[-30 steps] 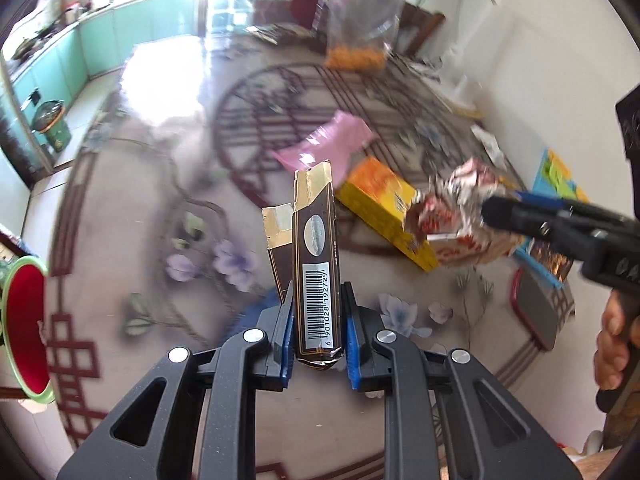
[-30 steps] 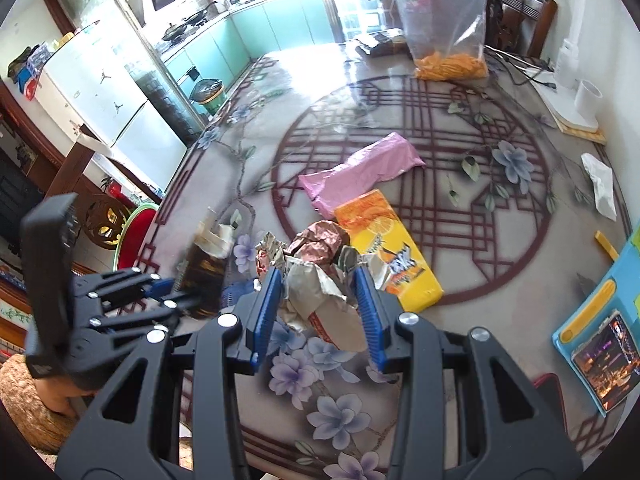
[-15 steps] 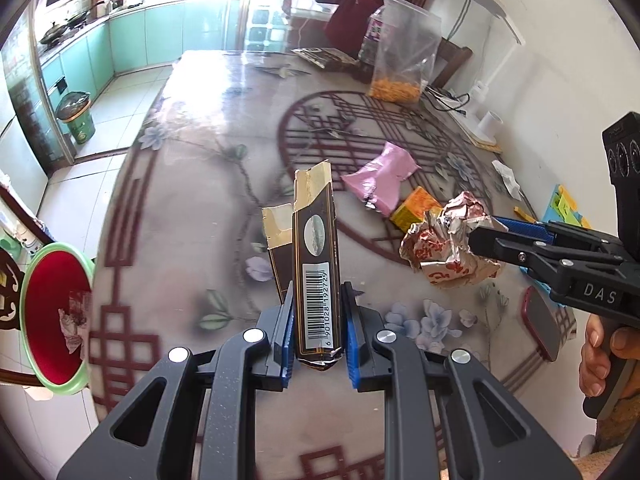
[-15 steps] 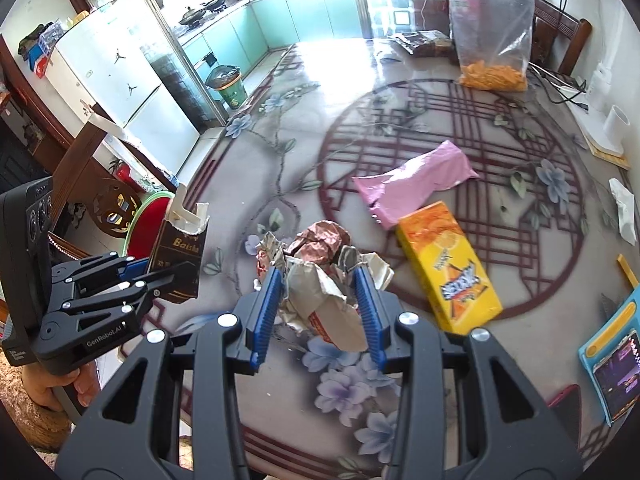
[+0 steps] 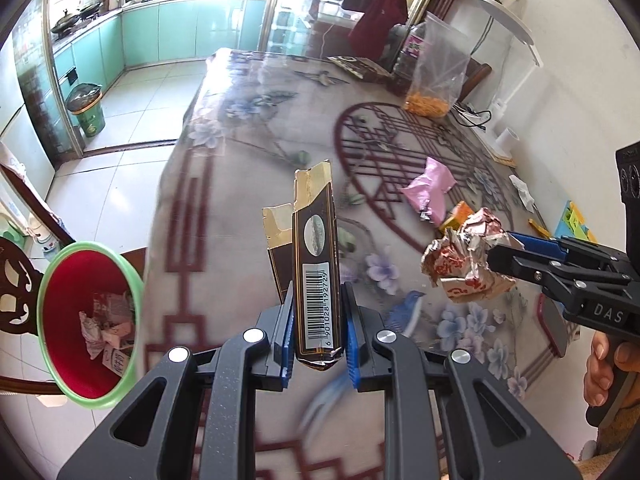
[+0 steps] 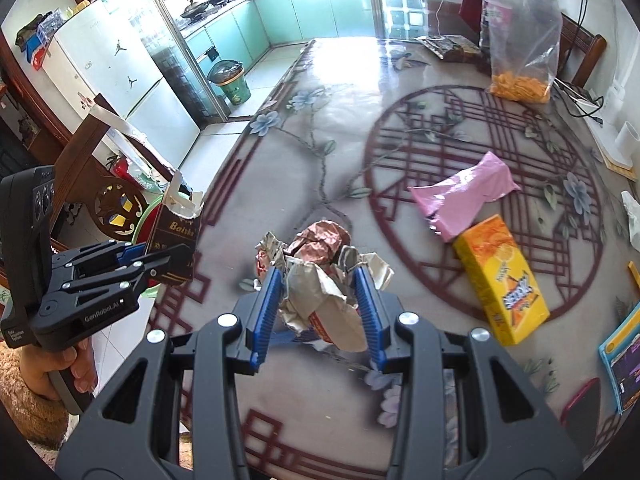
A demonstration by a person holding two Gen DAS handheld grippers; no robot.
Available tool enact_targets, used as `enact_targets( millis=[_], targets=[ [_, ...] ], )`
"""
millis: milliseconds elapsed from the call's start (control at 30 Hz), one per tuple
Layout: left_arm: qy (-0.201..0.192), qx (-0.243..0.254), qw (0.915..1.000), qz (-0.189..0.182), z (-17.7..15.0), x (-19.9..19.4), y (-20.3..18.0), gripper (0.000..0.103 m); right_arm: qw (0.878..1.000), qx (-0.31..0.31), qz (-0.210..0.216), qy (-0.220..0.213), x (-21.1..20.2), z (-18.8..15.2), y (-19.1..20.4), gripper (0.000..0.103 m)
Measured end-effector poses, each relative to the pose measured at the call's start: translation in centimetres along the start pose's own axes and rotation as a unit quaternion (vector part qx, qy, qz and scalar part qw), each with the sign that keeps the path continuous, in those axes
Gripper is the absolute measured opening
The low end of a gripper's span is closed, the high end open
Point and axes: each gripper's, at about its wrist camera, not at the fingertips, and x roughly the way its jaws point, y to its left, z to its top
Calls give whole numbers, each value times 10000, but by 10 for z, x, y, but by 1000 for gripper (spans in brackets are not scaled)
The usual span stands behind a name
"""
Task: Collect trash
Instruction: 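Carry the cigarette pack and crumpled foil over the red bucket with both grippers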
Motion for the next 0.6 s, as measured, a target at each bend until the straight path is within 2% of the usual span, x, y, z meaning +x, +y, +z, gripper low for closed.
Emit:
enact_targets(
  millis=[300,600],
  targets=[
    [-9,-222,9997,131,-2,-8,60,18,9998,-159,26,81,22,12,50,38],
    [-55,-790,9956,508,-14,-24,133,18,9968,-705,292,228,52,34,118,38]
  ],
)
